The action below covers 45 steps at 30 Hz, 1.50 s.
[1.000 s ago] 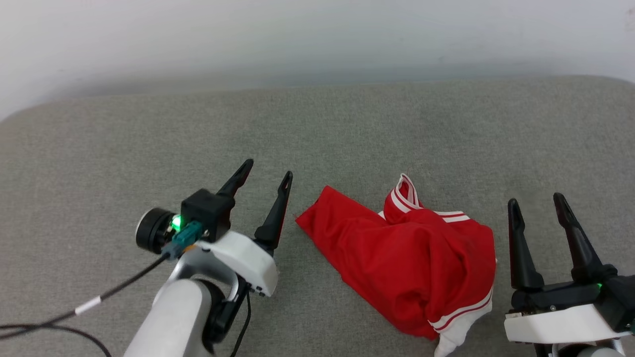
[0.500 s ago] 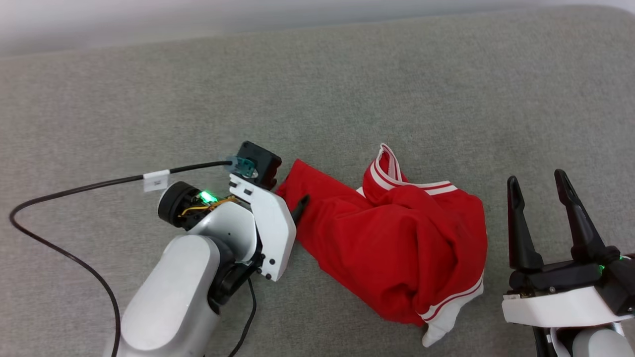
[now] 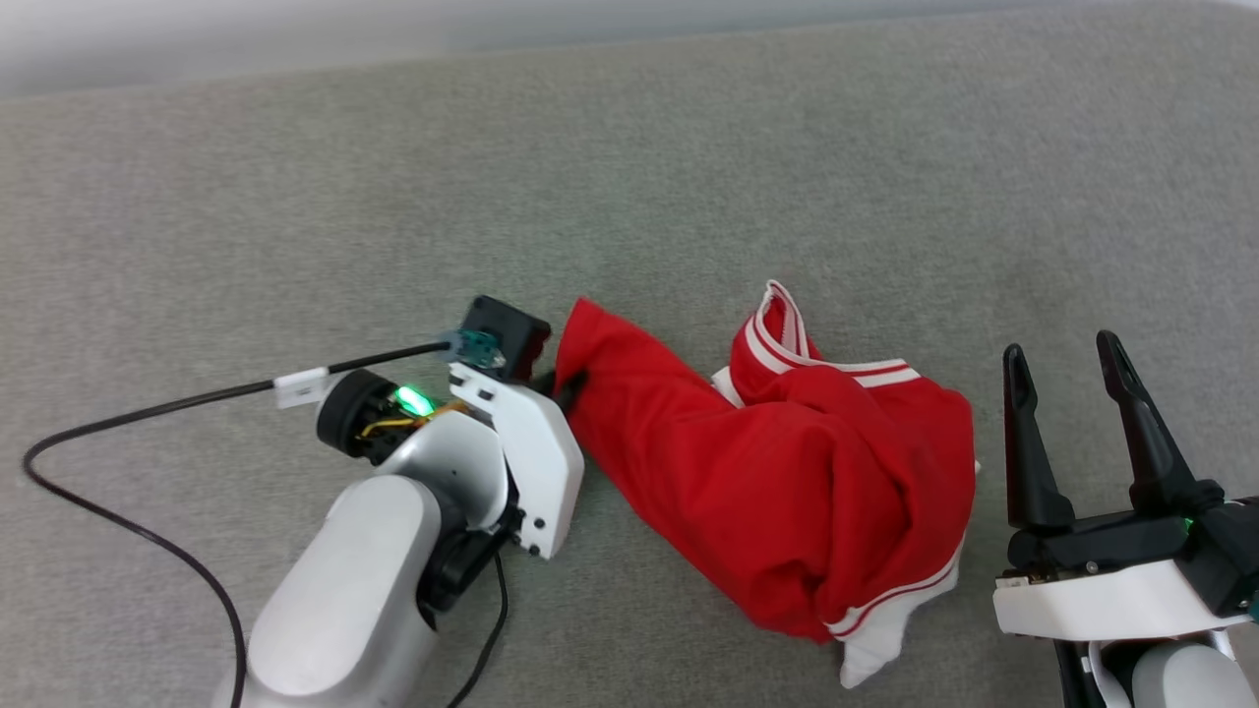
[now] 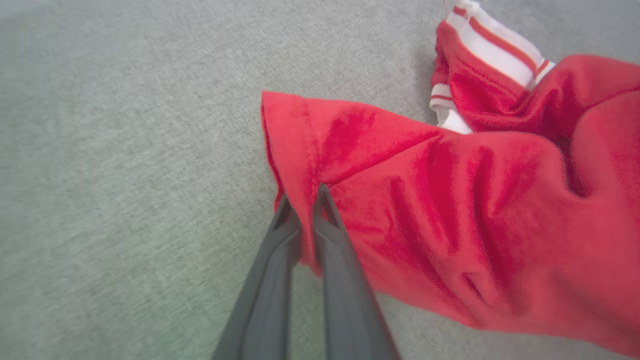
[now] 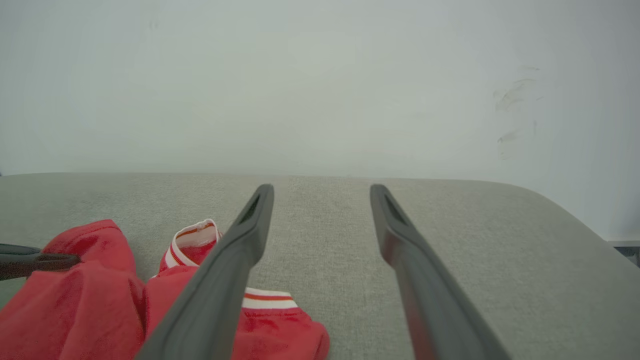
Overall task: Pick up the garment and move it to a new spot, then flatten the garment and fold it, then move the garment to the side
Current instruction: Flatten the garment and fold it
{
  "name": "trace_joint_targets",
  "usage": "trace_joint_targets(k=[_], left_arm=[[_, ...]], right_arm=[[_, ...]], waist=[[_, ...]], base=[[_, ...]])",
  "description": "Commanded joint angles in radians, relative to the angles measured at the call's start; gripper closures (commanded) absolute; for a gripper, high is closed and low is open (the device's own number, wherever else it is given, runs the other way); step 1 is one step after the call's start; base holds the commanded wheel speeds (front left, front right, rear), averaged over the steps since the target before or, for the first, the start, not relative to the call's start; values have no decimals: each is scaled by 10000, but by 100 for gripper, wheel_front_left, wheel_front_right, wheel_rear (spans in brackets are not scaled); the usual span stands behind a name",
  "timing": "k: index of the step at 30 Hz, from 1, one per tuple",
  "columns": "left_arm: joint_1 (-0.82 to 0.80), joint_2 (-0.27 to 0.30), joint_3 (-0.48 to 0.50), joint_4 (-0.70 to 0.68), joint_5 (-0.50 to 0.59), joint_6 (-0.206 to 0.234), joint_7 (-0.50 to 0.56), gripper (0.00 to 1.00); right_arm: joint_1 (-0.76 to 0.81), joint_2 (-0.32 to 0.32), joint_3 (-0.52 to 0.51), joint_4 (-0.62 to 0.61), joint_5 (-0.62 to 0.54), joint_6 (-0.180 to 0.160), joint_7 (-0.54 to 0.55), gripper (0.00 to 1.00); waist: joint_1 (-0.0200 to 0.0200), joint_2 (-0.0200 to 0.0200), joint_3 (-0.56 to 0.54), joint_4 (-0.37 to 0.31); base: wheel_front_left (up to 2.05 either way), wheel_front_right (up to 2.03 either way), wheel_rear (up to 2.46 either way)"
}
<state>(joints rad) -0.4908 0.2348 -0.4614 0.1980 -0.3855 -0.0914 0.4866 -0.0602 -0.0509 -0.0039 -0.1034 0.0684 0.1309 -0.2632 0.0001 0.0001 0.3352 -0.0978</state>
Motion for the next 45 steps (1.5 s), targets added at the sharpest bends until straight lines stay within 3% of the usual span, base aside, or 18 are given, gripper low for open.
trace_joint_targets(k=[1, 9, 16, 24, 25, 35, 36, 37, 45], left_arm=[[-1, -22, 91, -44, 30, 69, -140, 100], [-71, 233, 1167, -724, 304, 991, -2101, 100], [847, 1003, 1881, -2376, 421, 1474, -2542, 100], [3443, 1803, 1109, -3903, -89, 1113, -770, 100], [4041, 1937, 756, -3808, -235, 980, -260, 100], [5179, 1969, -362, -2242, -852, 292, 682, 100], [5152, 1924, -399, -2203, -912, 211, 580, 59], [5117, 1870, -390, -2203, -1002, 161, 457, 0], [4742, 1957, -6, -2905, -928, 299, -225, 0]], right_arm=[[-55, 13, -4, 8, -60, -3, -24, 0], [197, 11, -59, 147, -253, -3, -24, 0], [444, 11, -72, 251, -196, -5, -24, 0], [606, 11, -112, 357, -118, -3, -23, 0], [611, 11, -102, 396, -103, -3, -23, 0], [601, 11, -312, 556, -162, -3, -23, 0], [589, 11, -371, 558, -167, -3, -23, 0], [582, 11, -420, 559, -177, -3, -23, 0], [717, 11, -531, 615, -216, -3, -23, 0]], waist=[[-1, -1, -184, 183], [-1, -1, -1058, 963], [-1, -1, -1582, 1599], [-1, -1, -1941, 1969], [-1, -1, -2008, 1990], [-1, -1, -2266, 1924], [-1, -1, -2289, 1913], [-1, -1, -2318, 1907], [-1, -1, -2596, 1772]], base=[[0, 0, 0], [0, 0, 0], [0, 0, 0], [0, 0, 0], [0, 0, 0], [0, 0, 0], [0, 0, 0], [0, 0, 0], [0, 0, 0]])
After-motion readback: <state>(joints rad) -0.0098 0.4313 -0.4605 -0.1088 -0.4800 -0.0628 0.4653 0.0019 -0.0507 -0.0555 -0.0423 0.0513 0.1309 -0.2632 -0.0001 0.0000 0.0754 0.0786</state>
